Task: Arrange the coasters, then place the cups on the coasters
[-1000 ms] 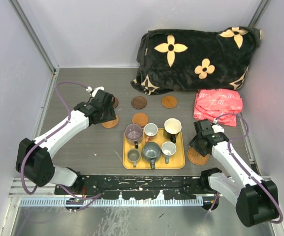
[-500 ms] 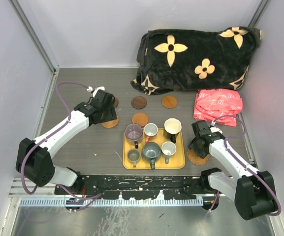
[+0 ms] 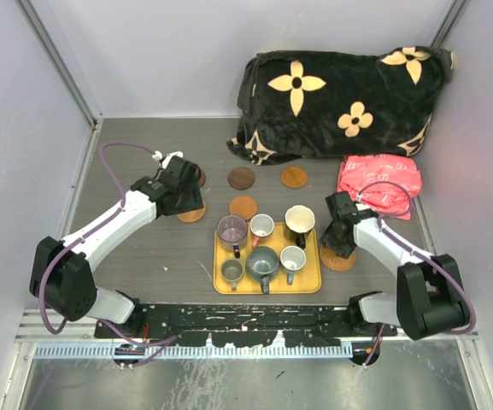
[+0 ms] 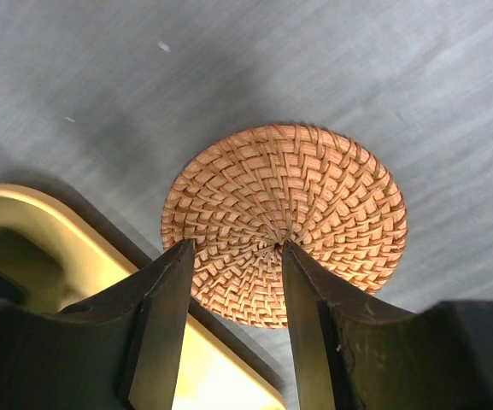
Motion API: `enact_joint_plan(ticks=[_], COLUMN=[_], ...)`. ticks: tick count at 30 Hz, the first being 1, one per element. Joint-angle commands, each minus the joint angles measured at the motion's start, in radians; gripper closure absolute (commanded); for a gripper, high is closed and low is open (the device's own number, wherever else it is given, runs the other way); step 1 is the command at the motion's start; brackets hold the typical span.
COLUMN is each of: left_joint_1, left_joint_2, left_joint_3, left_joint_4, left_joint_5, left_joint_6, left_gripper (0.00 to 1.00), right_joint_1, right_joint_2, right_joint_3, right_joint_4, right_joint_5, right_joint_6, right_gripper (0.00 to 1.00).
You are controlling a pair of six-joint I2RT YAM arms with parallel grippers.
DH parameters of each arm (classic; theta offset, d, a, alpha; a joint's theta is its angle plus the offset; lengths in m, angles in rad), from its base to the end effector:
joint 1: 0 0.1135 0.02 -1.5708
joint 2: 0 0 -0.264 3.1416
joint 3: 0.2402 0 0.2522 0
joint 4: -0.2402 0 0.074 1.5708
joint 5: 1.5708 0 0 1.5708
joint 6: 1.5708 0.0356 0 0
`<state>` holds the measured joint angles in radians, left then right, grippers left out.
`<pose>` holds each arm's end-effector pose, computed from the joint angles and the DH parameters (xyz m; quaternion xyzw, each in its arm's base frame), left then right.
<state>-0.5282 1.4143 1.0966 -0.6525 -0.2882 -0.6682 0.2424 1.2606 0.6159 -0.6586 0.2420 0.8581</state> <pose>0.2568 -0.1381 0.2655 -0.1085 0.9401 -0.0515 0.3192 0.1962 0.0397 0.1609 0.3135 0.9327 -0.0328 0.1754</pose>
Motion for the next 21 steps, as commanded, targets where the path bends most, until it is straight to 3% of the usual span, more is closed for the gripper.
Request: enact_joint_plan(ticks=[1, 10, 21], left_joint_1=[-0.003, -0.003, -0.003], left_joint_2=[0.009, 0.034, 0.049], left_joint_3=[0.061, 0.104, 0.119], left_joint_4=[-0.005, -0.037, -0.044], left_joint_5=[-0.022, -0.045, -0.053], left_joint_6=[0.004, 0.007, 0.007], left_gripper=[0.40, 0.40, 0.41], right_joint_1=[0.000, -0.007, -0.055], right_joint_2=[0.119, 0.304, 0.391], right_joint_3=[0.019, 0.141, 0.244], right_joint_4=[0.244, 0.305, 0.317], right_joint_5=[-0.054, -0.062, -0.058], right_joint_6=[-0.034, -0.094, -0.150], right_gripper=[0.49, 0.49, 0.49])
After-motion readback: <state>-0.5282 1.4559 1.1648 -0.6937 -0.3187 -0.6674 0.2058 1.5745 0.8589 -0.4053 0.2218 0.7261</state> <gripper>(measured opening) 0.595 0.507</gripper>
